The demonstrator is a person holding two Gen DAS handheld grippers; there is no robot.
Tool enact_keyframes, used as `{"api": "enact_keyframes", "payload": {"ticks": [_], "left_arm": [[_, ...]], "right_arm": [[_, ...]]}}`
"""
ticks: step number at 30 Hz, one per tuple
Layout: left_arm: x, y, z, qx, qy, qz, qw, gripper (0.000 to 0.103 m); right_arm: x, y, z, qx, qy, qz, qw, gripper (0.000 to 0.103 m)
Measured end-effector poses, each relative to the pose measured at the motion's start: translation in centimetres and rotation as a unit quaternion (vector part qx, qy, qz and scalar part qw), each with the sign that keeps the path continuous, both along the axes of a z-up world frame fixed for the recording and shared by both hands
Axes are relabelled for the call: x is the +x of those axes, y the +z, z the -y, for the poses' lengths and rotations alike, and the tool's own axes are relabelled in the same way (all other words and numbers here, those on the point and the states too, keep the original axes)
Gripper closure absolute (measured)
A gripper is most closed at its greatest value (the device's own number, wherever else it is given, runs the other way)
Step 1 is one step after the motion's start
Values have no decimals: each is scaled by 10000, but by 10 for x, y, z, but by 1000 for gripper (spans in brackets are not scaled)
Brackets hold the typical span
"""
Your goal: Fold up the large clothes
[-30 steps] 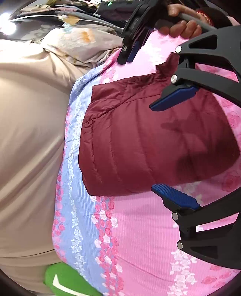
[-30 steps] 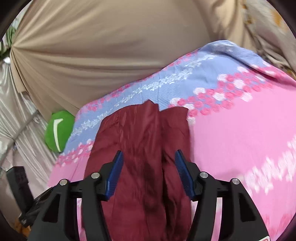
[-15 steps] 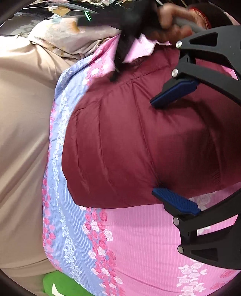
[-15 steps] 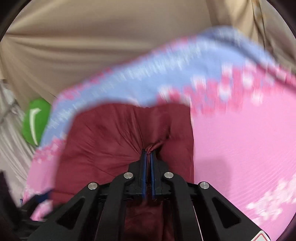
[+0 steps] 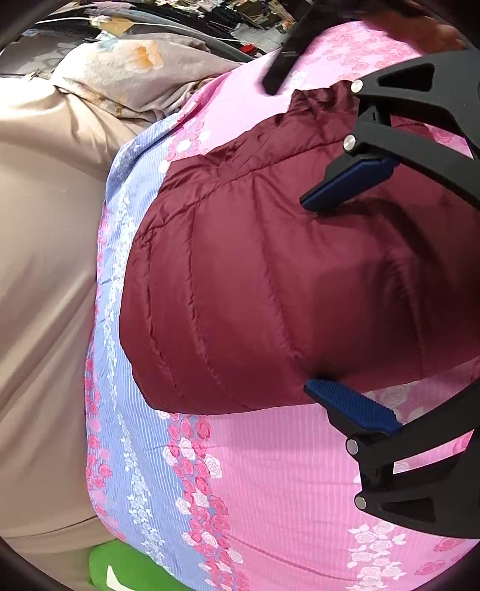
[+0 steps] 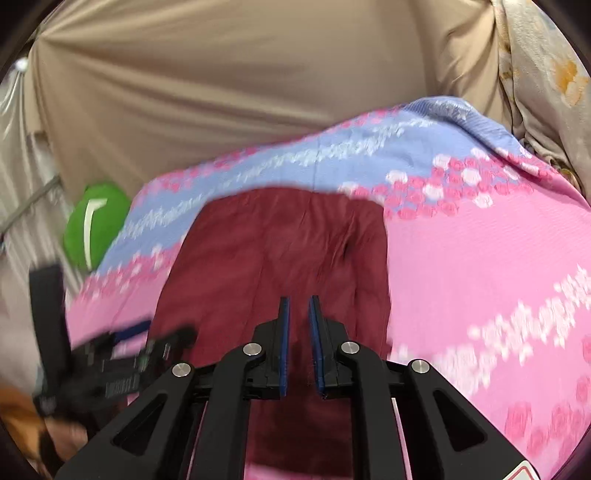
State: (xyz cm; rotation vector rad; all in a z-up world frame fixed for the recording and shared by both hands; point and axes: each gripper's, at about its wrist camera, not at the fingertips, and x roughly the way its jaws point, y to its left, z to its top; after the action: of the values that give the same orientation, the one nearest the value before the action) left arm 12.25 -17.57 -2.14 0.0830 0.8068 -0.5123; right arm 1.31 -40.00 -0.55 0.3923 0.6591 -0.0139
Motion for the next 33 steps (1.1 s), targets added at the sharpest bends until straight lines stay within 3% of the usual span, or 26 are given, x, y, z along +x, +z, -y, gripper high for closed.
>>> {"api": "enact_keyframes", "payload": {"ticks": [3, 6, 9, 12, 15, 20, 23, 27, 31, 33], "left_arm": [[-7, 1, 3, 69, -15, 82, 9999, 14], [-12, -1, 4, 125, -42, 106, 9999, 14], [-14, -7, 7, 300, -41, 160, 9994, 13], [-12, -5, 5, 266, -34, 79, 9996, 13], [0, 15, -6, -139, -57, 10, 9999, 13], [34, 61, 0, -30, 214, 766, 9968, 13], [68, 72, 13, -133, 244, 699, 9972, 10], [116, 53, 41, 113, 255, 357, 9990, 10], [151, 13, 61, 438, 340, -127, 9984, 10], [161, 1, 63, 252, 320, -337, 9986, 7]], "right_arm": [[-14, -26, -11, -145, 40, -414, 9990, 90], [-16, -59, -12, 47, 58, -716, 9974, 97], [-16, -72, -7, 272, 73, -794, 9964, 99], [-13, -56, -4, 223, 54, -843, 9962, 98], [-4, -19, 4, -53, 54, -475, 9988, 97], [46, 37, 16, -438, -10, 75, 9990, 93], [92, 45, 25, -155, 70, 90, 9998, 93], [147, 26, 30, -132, -51, -224, 9996, 93], [186, -32, 43, -104, -340, -904, 9953, 96], [192, -54, 52, 132, -317, -1027, 9941, 100]]}}
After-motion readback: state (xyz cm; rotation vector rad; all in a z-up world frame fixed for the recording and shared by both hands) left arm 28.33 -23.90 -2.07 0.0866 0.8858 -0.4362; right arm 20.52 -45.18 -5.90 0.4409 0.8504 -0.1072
